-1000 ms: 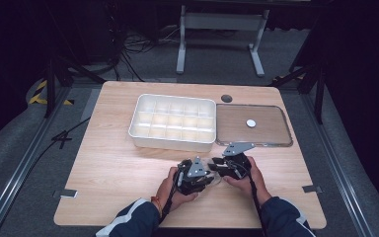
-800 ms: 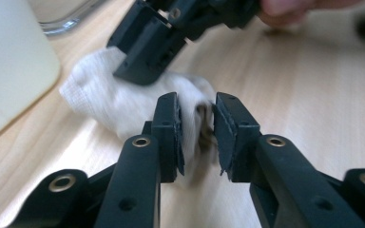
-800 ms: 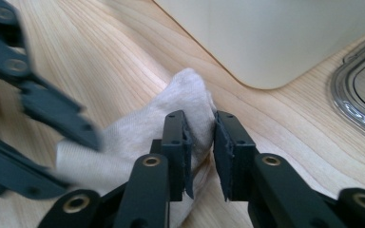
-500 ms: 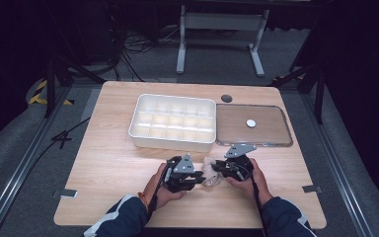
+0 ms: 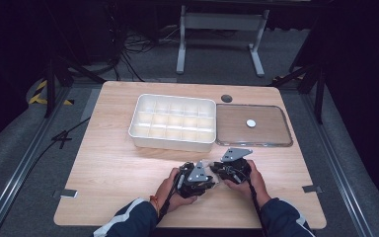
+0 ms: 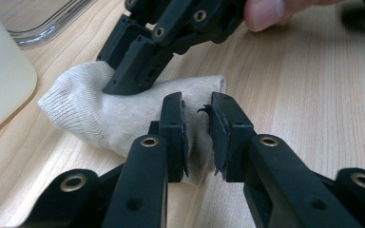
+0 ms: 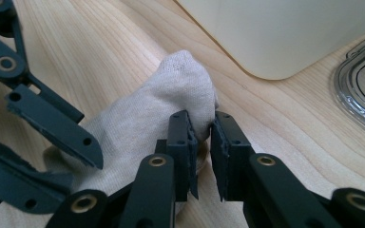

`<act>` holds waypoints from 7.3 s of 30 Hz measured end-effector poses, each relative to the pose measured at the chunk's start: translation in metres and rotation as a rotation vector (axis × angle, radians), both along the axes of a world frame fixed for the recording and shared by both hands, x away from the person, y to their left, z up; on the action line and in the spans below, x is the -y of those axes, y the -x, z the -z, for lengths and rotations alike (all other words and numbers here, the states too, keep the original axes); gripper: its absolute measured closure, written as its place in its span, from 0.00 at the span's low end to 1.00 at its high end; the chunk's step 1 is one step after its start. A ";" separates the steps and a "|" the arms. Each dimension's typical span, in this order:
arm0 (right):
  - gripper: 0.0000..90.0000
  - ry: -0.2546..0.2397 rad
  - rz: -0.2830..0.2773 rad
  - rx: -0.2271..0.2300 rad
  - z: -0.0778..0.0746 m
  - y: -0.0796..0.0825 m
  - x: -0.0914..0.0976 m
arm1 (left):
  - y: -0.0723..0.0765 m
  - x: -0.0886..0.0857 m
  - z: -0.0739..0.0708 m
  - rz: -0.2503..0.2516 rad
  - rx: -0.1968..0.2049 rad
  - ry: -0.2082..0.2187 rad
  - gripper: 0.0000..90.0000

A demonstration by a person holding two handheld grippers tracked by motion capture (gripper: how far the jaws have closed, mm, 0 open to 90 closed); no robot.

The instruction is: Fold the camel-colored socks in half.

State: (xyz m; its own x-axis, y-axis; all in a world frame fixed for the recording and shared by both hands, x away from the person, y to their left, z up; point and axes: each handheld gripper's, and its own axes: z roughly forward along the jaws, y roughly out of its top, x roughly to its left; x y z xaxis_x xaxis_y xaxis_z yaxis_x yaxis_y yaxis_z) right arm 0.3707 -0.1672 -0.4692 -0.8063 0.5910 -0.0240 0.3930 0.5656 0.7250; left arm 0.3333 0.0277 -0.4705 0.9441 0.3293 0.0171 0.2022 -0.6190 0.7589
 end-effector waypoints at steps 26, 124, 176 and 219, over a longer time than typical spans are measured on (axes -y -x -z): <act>0.98 -0.071 -0.122 0.017 -0.009 -0.011 -0.021 | -0.004 -0.003 0.004 -0.004 -0.044 0.037 0.86; 1.00 0.041 -0.101 0.007 -0.009 0.012 0.007 | -0.013 -0.015 -0.006 0.010 -0.086 0.025 0.85; 0.78 -0.166 -0.121 -0.349 0.002 -0.031 -0.006 | 0.002 -0.152 -0.014 -0.195 -0.054 -0.089 0.50; 0.83 -0.206 -0.057 0.006 -0.050 -0.005 0.034 | -0.008 -0.173 0.013 -0.274 -0.077 -0.086 0.11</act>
State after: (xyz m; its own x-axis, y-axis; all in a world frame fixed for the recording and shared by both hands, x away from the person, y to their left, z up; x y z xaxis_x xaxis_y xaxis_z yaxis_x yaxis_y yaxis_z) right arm 0.3756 -0.2013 -0.4188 -0.8387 0.5375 0.0882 0.3603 0.4260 0.8299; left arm 0.3415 0.2004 -0.4832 0.8199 0.5724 -0.0120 0.4255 -0.5951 0.6818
